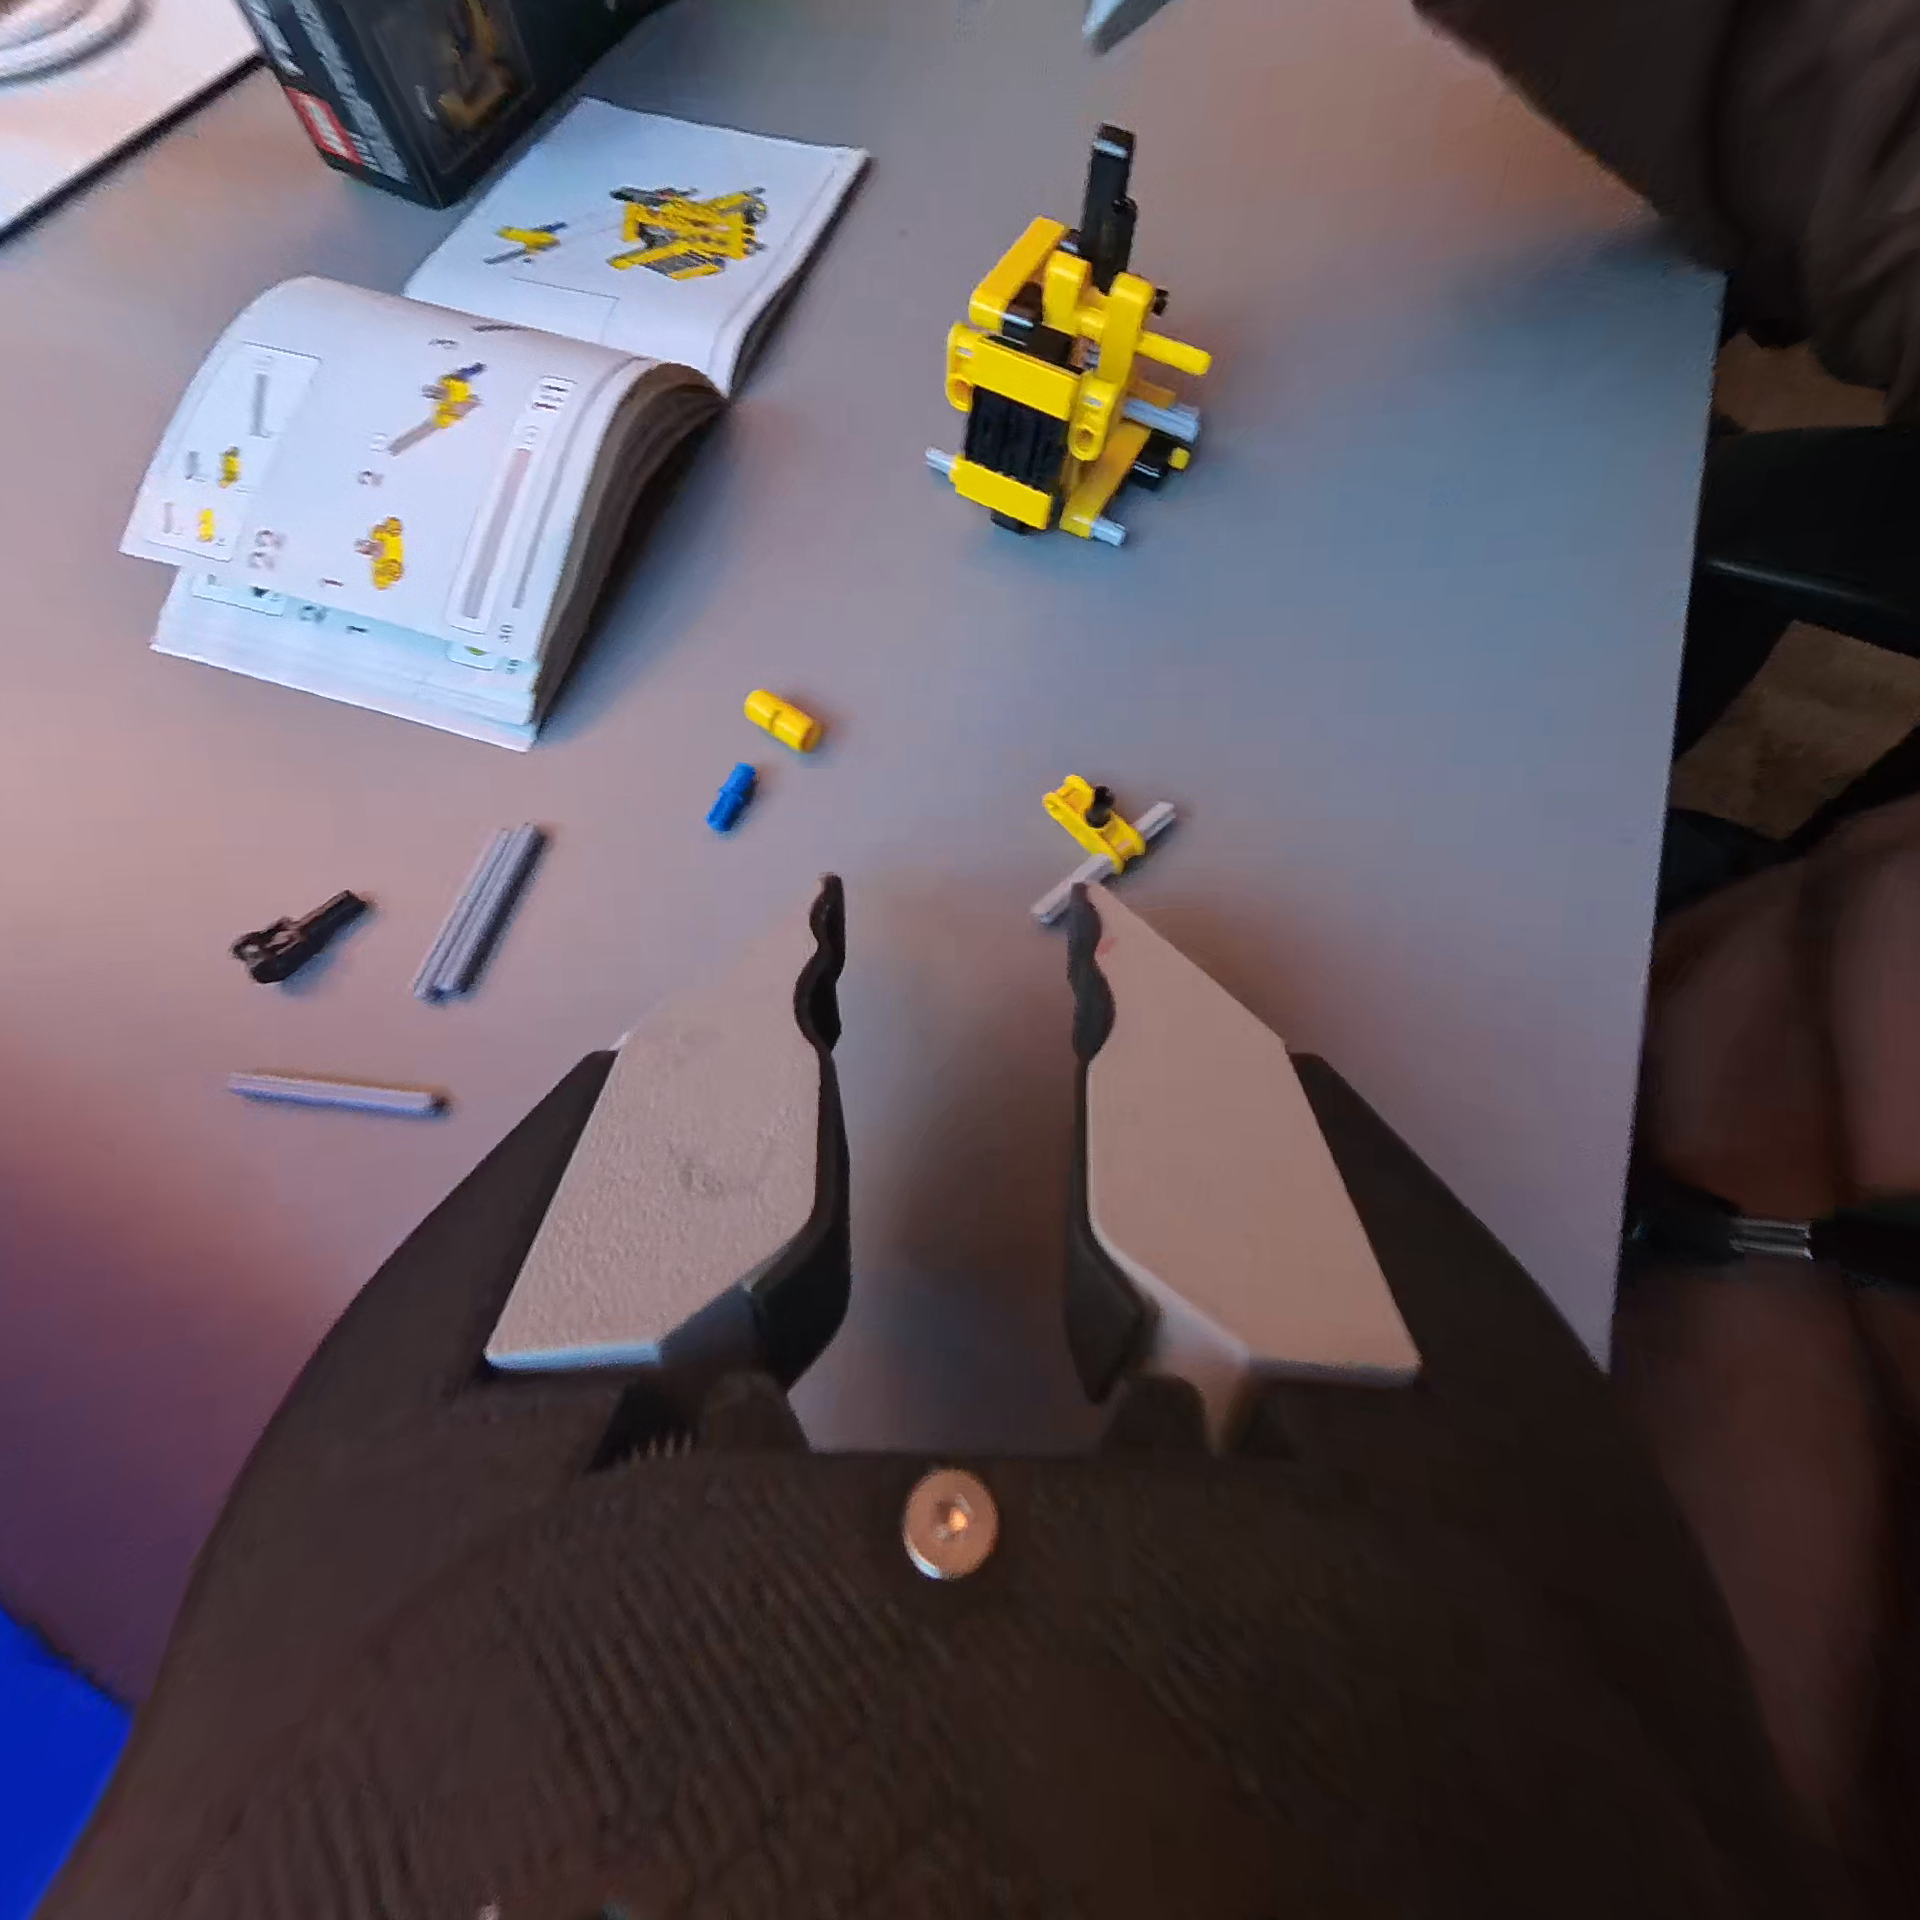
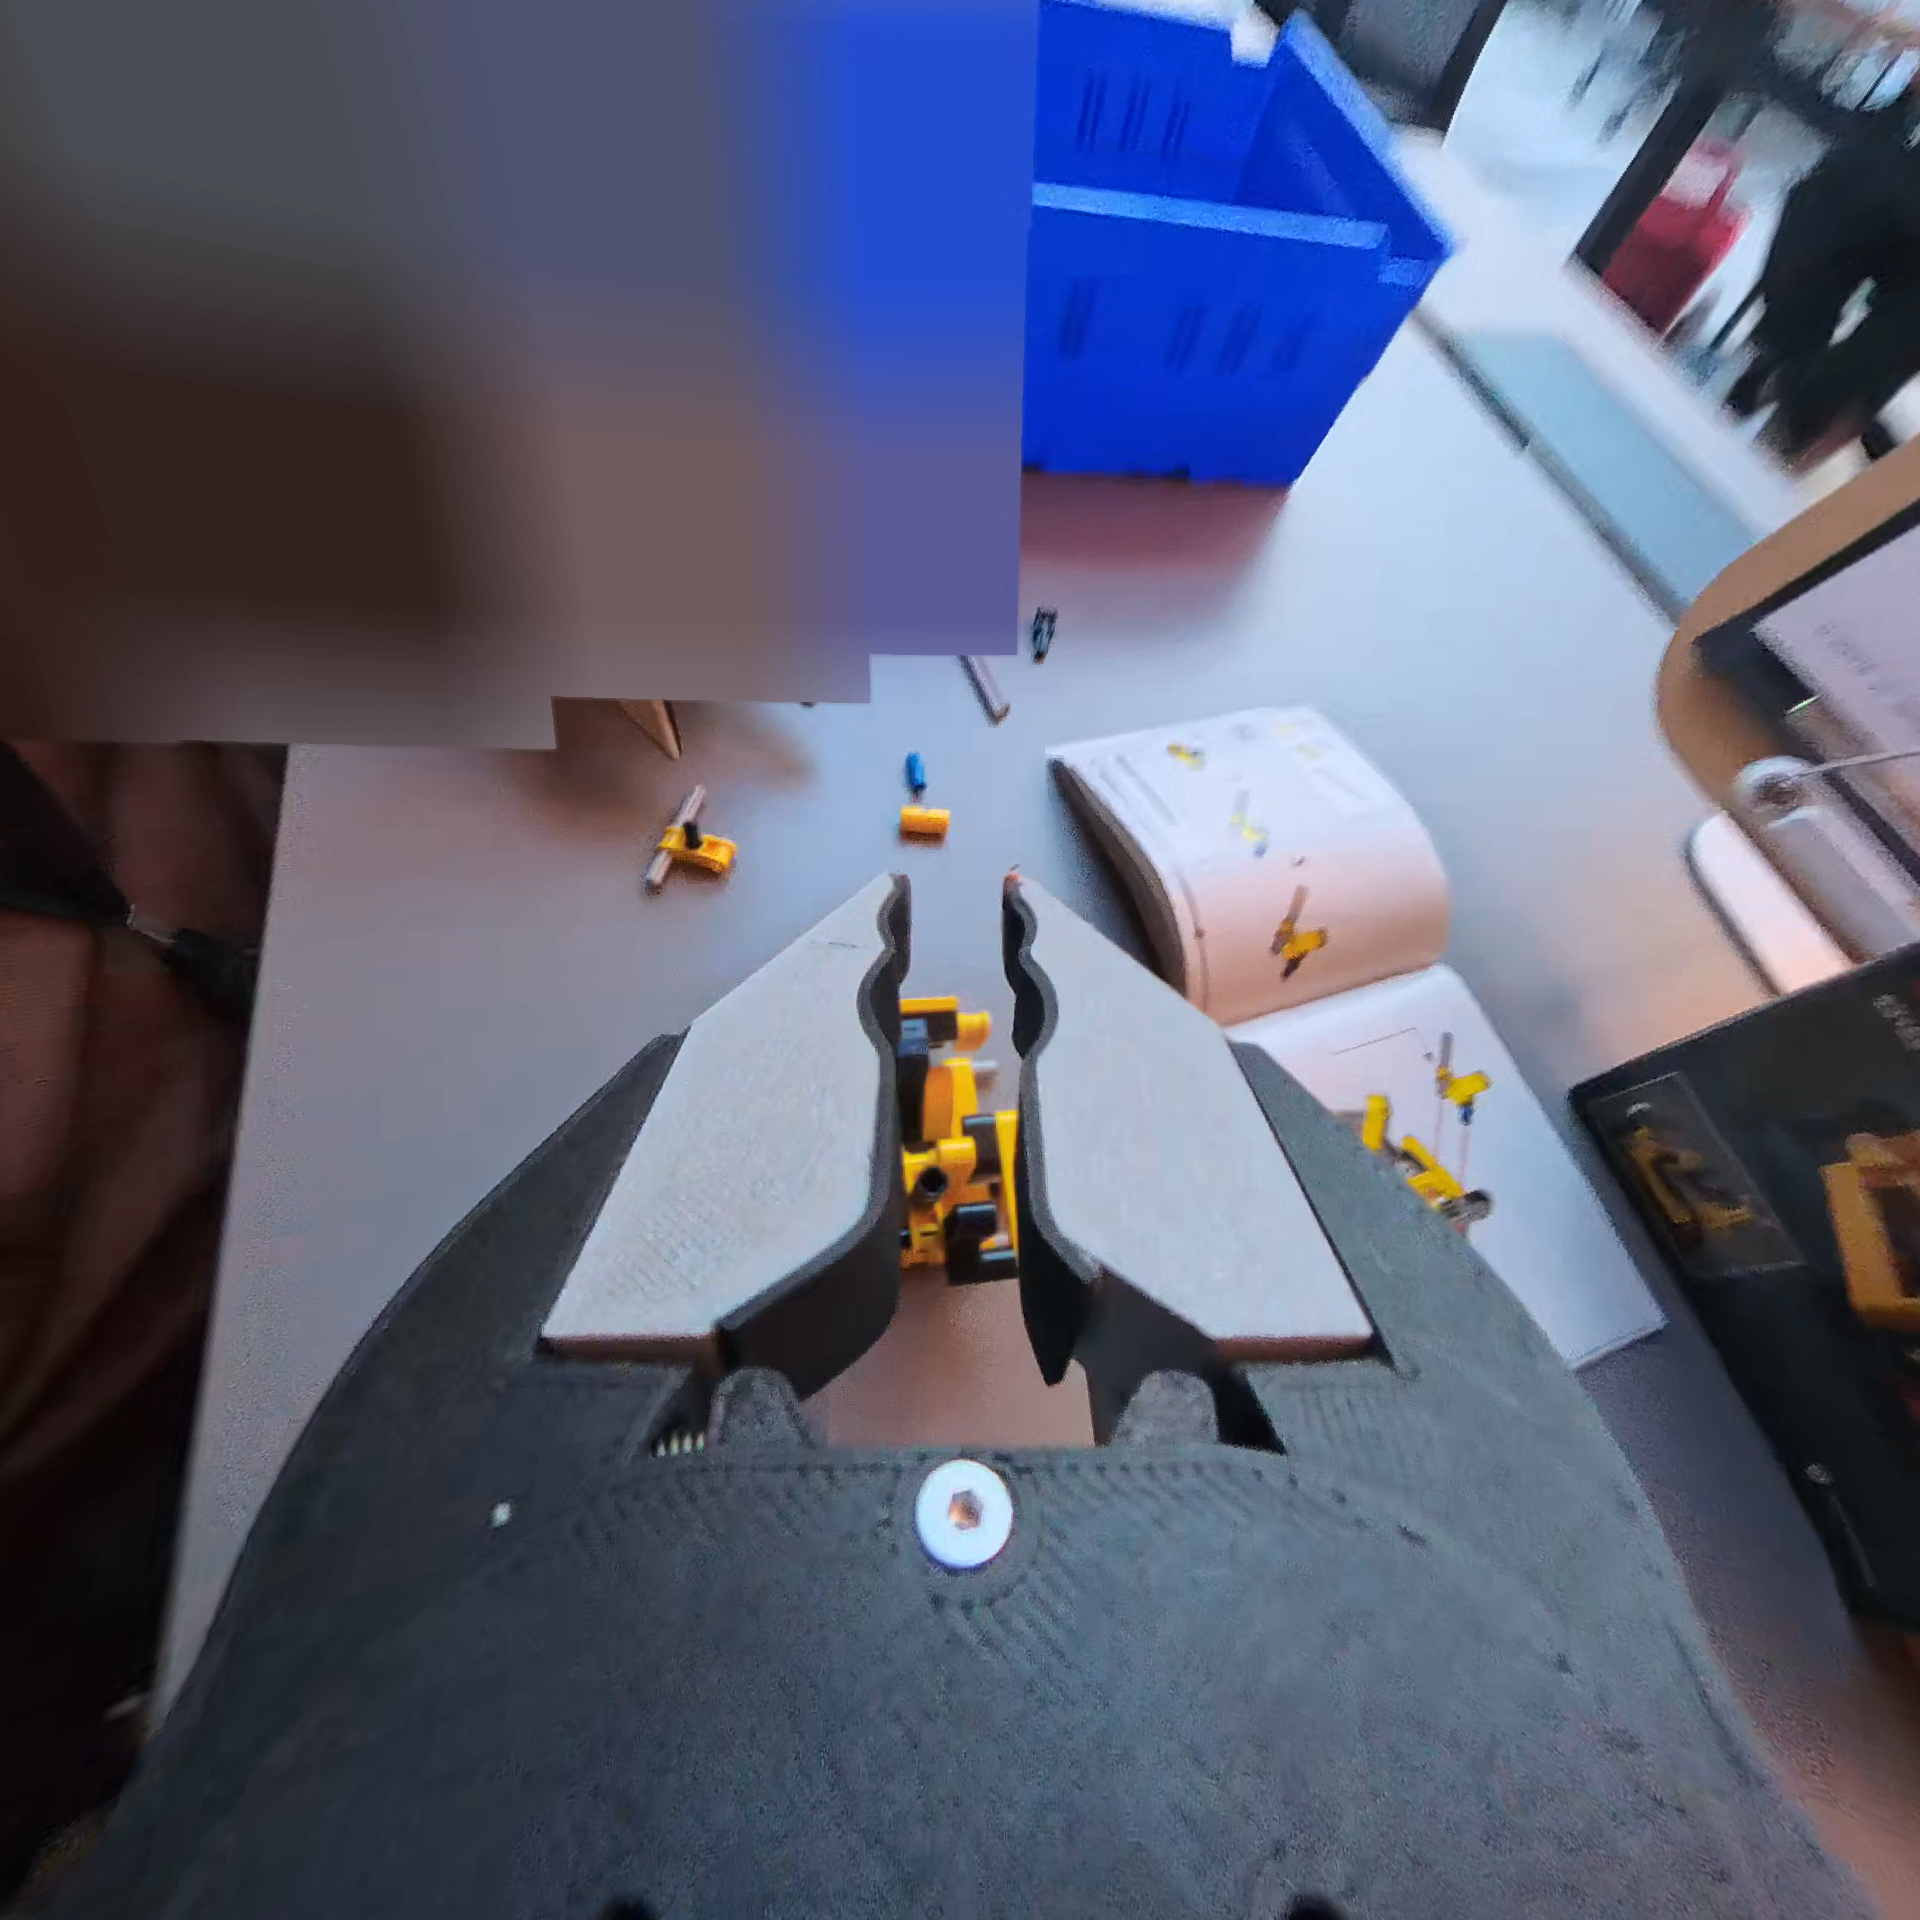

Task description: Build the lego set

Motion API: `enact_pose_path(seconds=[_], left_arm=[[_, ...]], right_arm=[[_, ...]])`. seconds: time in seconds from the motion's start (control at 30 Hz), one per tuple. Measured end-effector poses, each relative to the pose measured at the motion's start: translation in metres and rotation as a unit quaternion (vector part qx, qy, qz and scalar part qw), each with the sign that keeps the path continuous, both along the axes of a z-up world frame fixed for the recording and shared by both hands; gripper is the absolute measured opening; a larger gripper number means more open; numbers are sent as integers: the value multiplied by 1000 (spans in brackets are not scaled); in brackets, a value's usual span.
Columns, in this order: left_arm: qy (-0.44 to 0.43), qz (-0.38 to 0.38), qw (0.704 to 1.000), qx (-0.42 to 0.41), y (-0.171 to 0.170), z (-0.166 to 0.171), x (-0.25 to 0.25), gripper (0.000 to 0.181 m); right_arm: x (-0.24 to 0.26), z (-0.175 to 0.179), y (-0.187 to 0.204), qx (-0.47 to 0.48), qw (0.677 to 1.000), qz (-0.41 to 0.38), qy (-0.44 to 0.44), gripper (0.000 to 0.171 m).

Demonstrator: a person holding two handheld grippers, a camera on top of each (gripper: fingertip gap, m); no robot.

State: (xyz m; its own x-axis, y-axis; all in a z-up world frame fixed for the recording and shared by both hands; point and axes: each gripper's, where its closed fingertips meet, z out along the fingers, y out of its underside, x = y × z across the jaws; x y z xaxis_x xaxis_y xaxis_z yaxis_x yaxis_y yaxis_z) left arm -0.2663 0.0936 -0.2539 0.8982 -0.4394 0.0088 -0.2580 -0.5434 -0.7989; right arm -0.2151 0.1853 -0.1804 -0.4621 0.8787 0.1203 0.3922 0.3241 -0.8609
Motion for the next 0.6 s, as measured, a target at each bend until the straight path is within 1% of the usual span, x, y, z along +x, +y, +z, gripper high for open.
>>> enact_pose_path(seconds=[0.03,0.1,0.17,0.23,0.33,0.4,0.5,0.6], left_arm=[[-1,5,1000,1,1,0,-2,41],[2,17,1000,3,4,1,-8,41],[12,32,999,9,9,1,-14,39],[21,44,999,11,13,1,-20,39],[34,57,998,11,19,-1,-25,38],[37,64,997,11,22,-1,-29,37],[28,74,997,19,25,2,-33,33],[17,82,996,22,26,4,-37,32]], right_arm=[[2,3,2,0,999,4,33,11],[6,11,6,-6,995,12,98,1],[11,19,14,-9,990,5,141,4],[16,25,19,-7,987,-4,159,4],[17,26,20,-36,987,-7,159,10],[15,22,17,-48,988,-1,147,10],[11,14,15,-31,991,-2,131,8],[11,13,12,-22,991,0,133,7]])
